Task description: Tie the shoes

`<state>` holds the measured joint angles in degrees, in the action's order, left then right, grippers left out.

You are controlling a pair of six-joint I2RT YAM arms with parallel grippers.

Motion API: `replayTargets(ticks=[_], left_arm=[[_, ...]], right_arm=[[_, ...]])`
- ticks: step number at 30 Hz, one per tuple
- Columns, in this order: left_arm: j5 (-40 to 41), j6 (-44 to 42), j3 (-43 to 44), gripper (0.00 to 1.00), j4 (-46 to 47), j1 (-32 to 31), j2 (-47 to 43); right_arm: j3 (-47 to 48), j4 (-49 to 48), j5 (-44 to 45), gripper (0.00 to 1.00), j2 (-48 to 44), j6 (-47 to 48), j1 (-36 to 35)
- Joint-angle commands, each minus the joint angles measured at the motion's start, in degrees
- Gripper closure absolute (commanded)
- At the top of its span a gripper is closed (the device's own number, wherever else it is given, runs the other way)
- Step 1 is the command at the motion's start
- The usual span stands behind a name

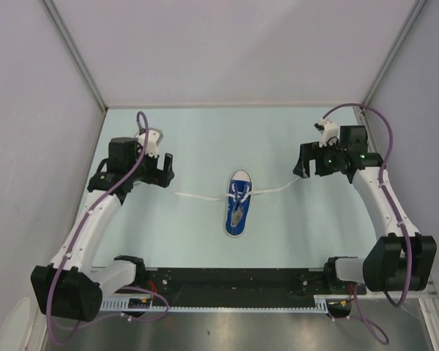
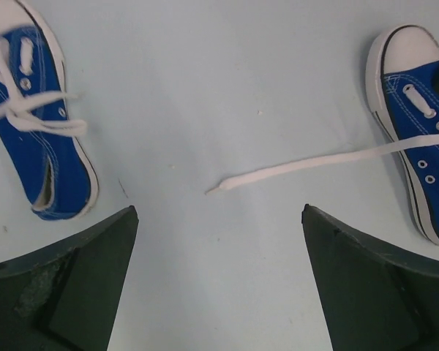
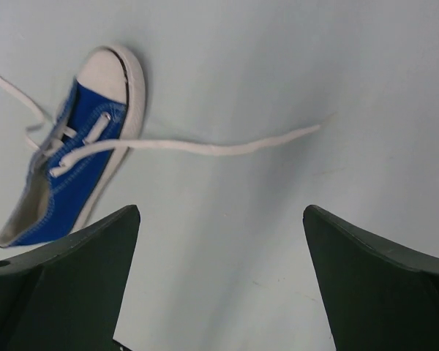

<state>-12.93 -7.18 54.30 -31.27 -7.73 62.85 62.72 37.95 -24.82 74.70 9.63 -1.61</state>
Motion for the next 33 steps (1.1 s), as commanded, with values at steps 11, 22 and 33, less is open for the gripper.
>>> replayTargets(ticks=[11,22,33], left_arm=[[-17.38,-25.83,3.19,0.0,0.76,-1.14,5.88],[-25.72,-53.35,-0.95,0.03,-0.19,-9.68,17.29],[-24.17,-64.54,11.95,0.26,-10.3,-12.49,36.63]], right_arm=[[-0.32,-4.65,-1.92,0.0,2.91,7.23,-5.83],[-0.32,-0.33,-0.24,0.0,10.9,24.73,-18.16],[-0.23,3.09,-4.43,0.0,14.34,25.09,-14.05]])
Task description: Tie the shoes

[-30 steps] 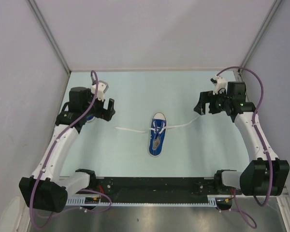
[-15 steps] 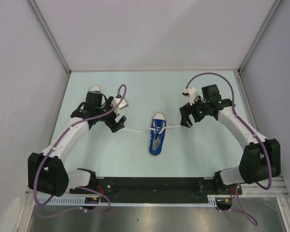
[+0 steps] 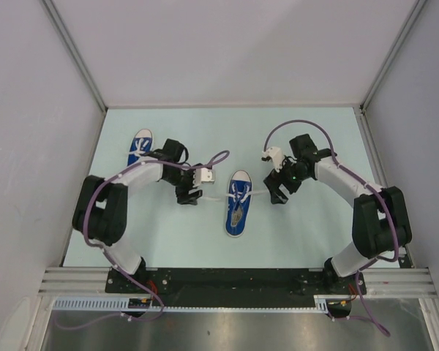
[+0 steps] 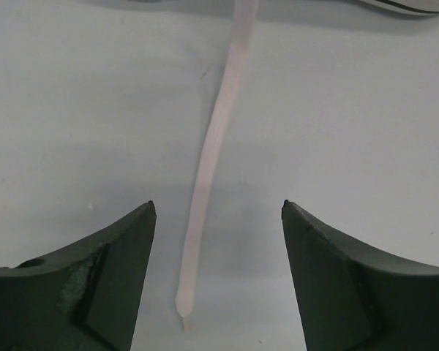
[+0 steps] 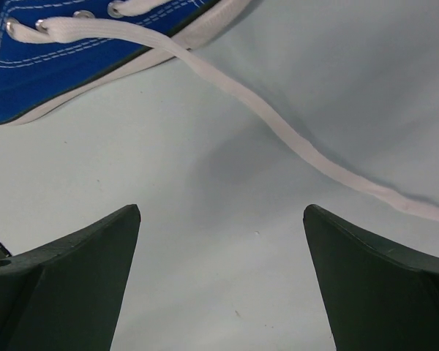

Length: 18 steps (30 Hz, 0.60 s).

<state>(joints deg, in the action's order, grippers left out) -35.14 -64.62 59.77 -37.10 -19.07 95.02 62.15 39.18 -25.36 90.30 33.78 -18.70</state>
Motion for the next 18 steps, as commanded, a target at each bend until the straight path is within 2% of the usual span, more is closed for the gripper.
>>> replayTargets(ticks=[1,4,6,9,14,18], left_arm=[[-1.35,-7.1,6.94,0.28,-4.47,-1.41,5.34],[0.41,-6.05,8.17,0.34,-4.38,-1.85,8.33],[1.9,-5.95,8.87,0.42,-4.82,-2.37,9.91],[3.23,-6.31,8.52,0.48,-4.91,-3.34,11.14],[7.27,-6.48,7.38,0.74,-5.08,-5.19,12.47],[5.35,-5.26,5.89,0.93,-6.23,-5.19,9.32]], right_arm=[[0.34,2.13,-4.6,0.0,-1.44,1.11,3.92],[0.34,2.75,-8.2,0.0,-3.11,0.41,7.35],[0.34,2.57,-10.74,0.0,-3.9,0.23,9.9],[0.34,2.22,-9.19,0.0,-4.43,1.02,10.61],[0.34,1.52,-8.04,0.0,-2.94,1.55,10.44],[0.34,-0.94,-1.04,0.0,-1.01,-0.63,8.6]])
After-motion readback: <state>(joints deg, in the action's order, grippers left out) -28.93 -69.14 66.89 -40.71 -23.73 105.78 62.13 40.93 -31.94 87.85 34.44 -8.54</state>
